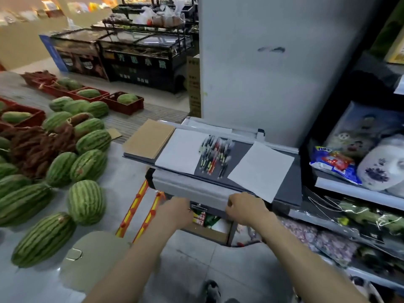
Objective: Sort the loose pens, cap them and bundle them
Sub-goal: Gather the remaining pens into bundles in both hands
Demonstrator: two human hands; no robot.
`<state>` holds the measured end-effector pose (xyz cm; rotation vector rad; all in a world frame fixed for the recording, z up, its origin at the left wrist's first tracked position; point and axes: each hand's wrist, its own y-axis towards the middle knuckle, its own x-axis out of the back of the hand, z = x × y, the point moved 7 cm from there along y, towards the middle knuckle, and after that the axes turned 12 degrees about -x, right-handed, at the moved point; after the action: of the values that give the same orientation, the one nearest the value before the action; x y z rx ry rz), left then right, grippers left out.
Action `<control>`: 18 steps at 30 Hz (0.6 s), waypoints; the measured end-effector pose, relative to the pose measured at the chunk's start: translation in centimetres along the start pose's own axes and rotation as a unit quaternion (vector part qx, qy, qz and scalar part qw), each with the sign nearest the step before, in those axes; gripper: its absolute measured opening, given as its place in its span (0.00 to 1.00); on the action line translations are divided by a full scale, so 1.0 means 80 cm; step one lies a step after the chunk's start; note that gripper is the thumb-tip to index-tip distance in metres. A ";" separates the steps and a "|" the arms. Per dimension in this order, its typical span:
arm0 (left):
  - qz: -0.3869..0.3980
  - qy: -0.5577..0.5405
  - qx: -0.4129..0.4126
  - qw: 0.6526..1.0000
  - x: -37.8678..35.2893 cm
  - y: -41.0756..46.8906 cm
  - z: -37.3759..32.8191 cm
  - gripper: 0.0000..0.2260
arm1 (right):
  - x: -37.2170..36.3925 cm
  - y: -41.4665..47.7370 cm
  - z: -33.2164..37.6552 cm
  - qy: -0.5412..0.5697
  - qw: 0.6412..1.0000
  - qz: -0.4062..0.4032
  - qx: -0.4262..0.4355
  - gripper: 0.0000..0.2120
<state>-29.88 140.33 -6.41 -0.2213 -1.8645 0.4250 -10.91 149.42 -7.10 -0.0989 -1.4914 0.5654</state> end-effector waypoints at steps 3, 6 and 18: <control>0.001 0.012 -0.002 1.000 0.018 0.061 0.010 0.09 | 0.014 0.057 -0.001 0.007 1.000 -0.005 -0.015 0.13; -0.005 0.023 0.004 1.000 0.037 0.107 0.019 0.10 | 0.020 0.101 -0.001 0.007 0.999 0.002 -0.031 0.13; -0.003 -0.009 -0.039 0.999 0.091 0.298 0.043 0.08 | 0.046 0.253 0.003 0.082 0.983 0.021 -0.161 0.12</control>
<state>-36.88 164.18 -10.47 -0.2663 -1.9009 0.3512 -17.21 168.41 -11.87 -0.4198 -1.4121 0.3363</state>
